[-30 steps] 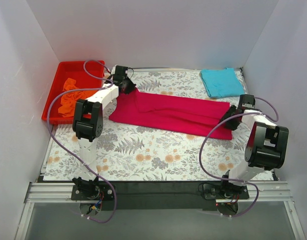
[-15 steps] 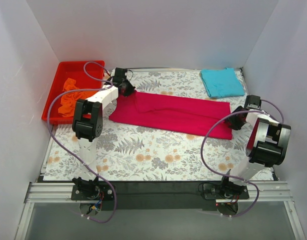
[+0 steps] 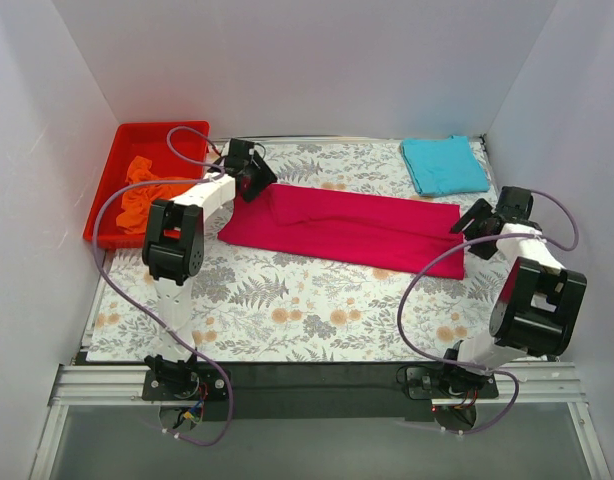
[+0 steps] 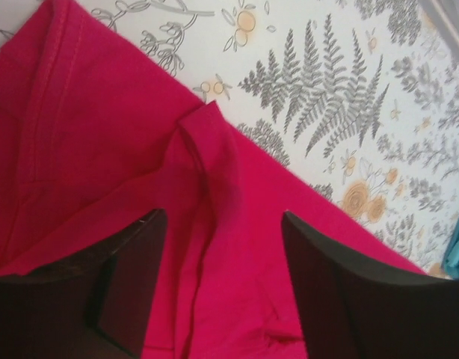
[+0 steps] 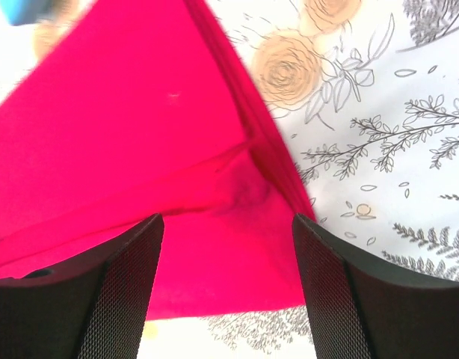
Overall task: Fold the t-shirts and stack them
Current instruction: Fold the tshirt
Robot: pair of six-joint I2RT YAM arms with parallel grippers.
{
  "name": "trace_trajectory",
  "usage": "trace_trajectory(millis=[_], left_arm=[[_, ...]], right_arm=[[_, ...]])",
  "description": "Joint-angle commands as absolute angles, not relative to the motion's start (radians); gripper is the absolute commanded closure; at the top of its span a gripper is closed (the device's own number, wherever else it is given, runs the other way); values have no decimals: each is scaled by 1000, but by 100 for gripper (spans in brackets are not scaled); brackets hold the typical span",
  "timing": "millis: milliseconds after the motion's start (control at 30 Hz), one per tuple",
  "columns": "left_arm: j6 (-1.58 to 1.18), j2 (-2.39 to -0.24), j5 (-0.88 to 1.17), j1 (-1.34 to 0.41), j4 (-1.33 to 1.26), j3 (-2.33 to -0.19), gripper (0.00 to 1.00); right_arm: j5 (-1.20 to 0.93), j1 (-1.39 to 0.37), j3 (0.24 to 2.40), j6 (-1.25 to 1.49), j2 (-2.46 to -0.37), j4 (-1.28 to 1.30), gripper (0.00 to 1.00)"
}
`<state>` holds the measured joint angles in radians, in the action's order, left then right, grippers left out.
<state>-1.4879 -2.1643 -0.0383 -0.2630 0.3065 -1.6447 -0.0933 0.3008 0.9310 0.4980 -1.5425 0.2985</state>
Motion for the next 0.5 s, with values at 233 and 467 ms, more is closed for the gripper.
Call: trace_trajectory(millis=[233, 467], left_arm=[[-1434, -1941, -21, -322, 382, -1467, 35], [-1431, -1973, -20, -359, 385, -1437, 43]], right_arm=[[-136, 262, 824, 388, -1283, 380, 35], [-195, 250, 762, 377, -1206, 382, 34]])
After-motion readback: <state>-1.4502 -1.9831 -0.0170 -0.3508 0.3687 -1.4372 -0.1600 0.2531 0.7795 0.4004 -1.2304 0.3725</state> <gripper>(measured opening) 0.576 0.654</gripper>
